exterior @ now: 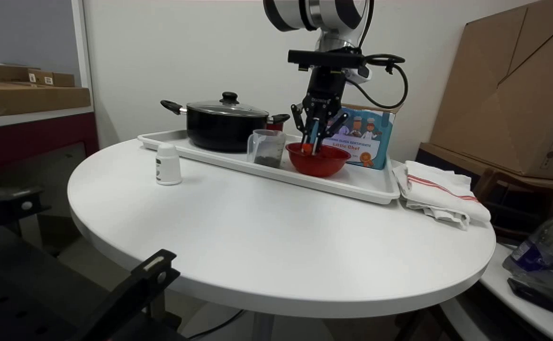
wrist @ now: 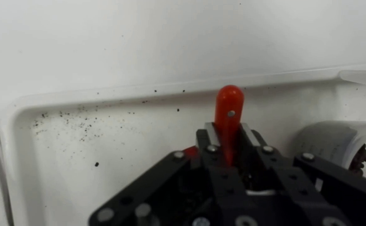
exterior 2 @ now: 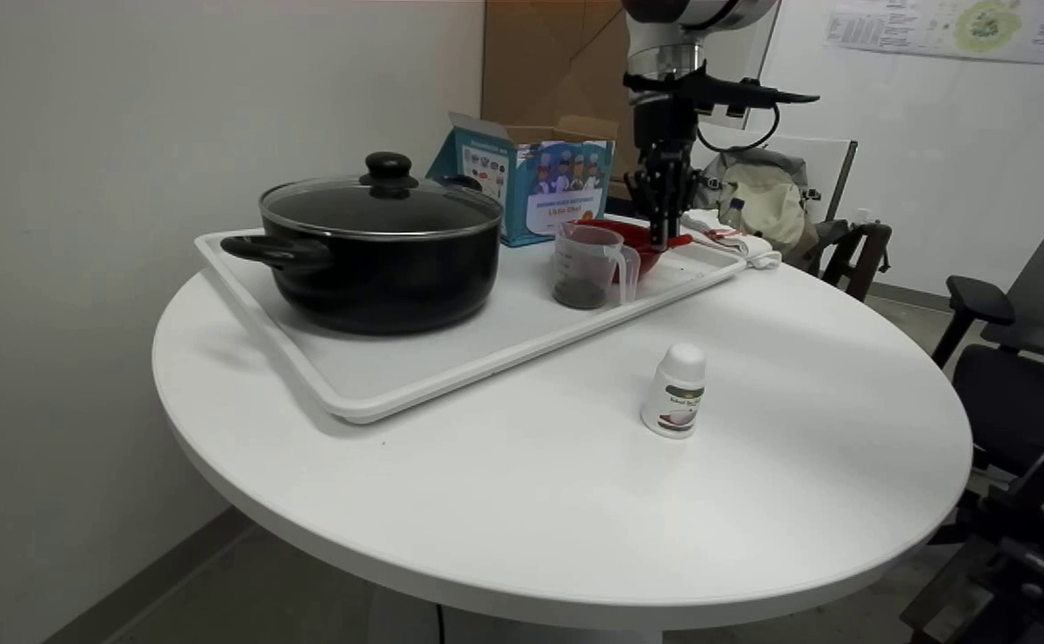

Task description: Use the spoon to scoop some beans from the red bowl into the jar

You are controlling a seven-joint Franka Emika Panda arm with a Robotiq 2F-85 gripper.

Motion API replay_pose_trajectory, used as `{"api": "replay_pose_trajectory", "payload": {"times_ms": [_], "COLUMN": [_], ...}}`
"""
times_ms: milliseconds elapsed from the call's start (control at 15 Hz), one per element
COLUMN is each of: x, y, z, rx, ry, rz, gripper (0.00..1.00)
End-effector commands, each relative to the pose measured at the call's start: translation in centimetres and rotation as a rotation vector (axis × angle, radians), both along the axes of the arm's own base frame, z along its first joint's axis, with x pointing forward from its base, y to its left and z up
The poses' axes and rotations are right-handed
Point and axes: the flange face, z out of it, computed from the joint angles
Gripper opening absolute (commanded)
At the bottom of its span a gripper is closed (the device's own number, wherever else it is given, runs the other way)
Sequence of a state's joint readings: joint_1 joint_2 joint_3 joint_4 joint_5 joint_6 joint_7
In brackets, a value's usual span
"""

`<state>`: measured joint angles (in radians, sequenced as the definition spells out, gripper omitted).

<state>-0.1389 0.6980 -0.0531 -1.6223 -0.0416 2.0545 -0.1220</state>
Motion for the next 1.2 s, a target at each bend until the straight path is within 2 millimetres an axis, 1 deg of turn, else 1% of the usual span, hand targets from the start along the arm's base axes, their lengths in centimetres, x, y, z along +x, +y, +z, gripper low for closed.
{"api": "replay_pose_trajectory", "payload": {"times_ms": [0,200,400,733,1133], "x": [-0.4,-0.7,-1.1,-1.6,-1.5], "y": [0.2,0.1,-0.2,-0.2,0.2], "z": [0.9,1.7,1.8,1.2,2.1], "rx": [0.016,0.009,-0.004,-0.002,-0.018], "ry": [0.008,0.027,0.073,0.116,0.103], "rz": [-0.004,0.008,0.013,0.012,0.029], "gripper": [0.1,0.1,0.1,0.1,0.1]}}
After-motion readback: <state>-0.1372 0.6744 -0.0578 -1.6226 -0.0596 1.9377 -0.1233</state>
